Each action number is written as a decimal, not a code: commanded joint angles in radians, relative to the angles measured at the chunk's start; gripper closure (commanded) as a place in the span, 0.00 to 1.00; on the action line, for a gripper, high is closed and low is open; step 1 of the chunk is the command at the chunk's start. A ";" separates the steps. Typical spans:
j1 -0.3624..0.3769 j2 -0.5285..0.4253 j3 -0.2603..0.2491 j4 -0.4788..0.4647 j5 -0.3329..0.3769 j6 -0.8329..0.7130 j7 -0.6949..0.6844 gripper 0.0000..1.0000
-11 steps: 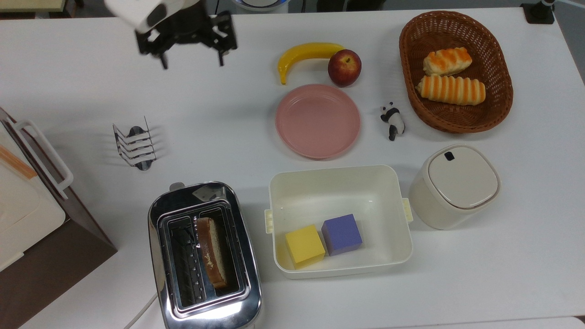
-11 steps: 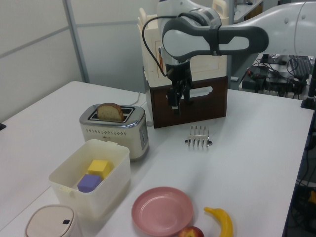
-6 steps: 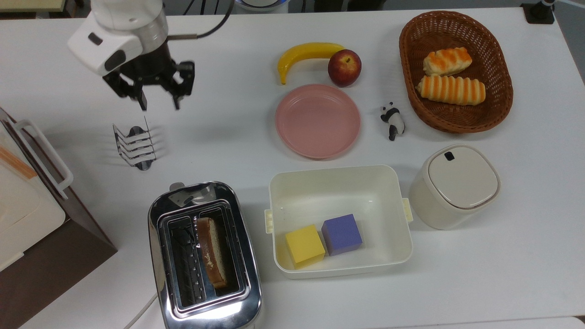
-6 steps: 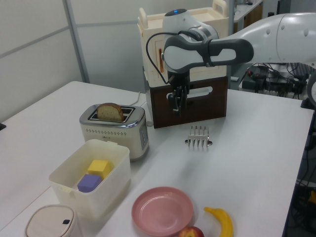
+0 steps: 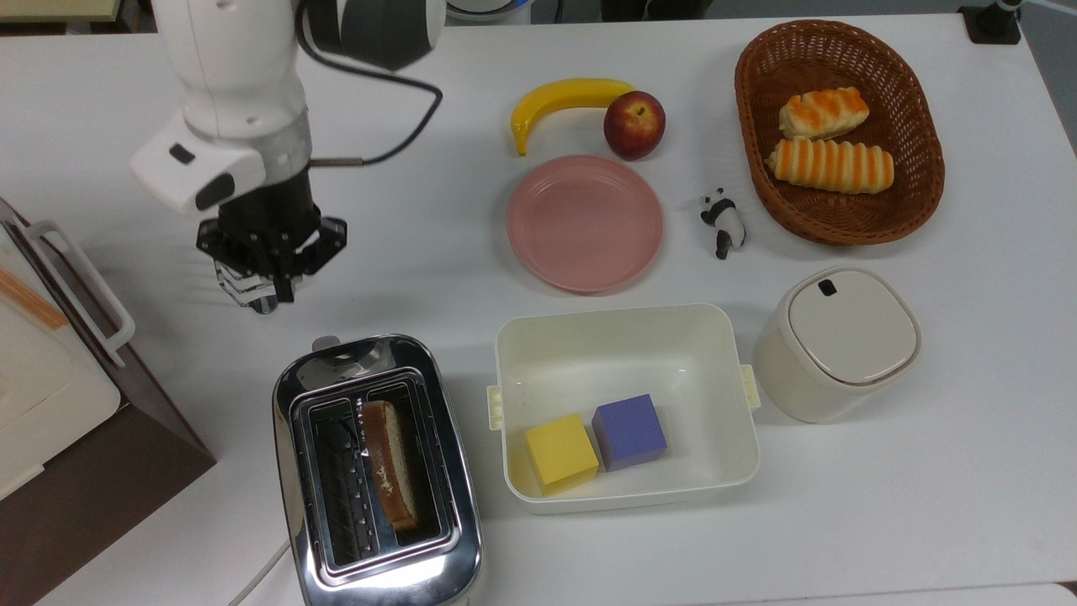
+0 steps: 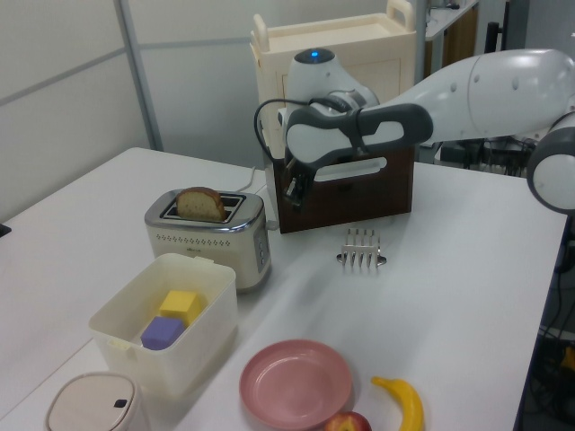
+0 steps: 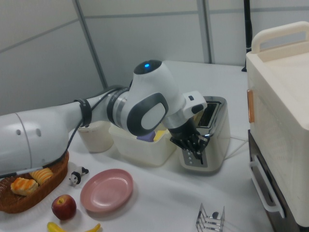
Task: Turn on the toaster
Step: 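Move the gripper down toward the silver toaster's lever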
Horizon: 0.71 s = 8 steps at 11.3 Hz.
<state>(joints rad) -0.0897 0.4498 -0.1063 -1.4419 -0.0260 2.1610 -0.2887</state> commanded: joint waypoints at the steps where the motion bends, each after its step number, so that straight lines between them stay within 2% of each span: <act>1: 0.007 0.059 0.004 0.031 0.018 0.098 -0.006 1.00; 8: 0.008 0.064 0.007 0.031 0.118 0.135 -0.006 1.00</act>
<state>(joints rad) -0.0862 0.5231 -0.0986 -1.4131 0.0434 2.2786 -0.2885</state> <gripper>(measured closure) 0.991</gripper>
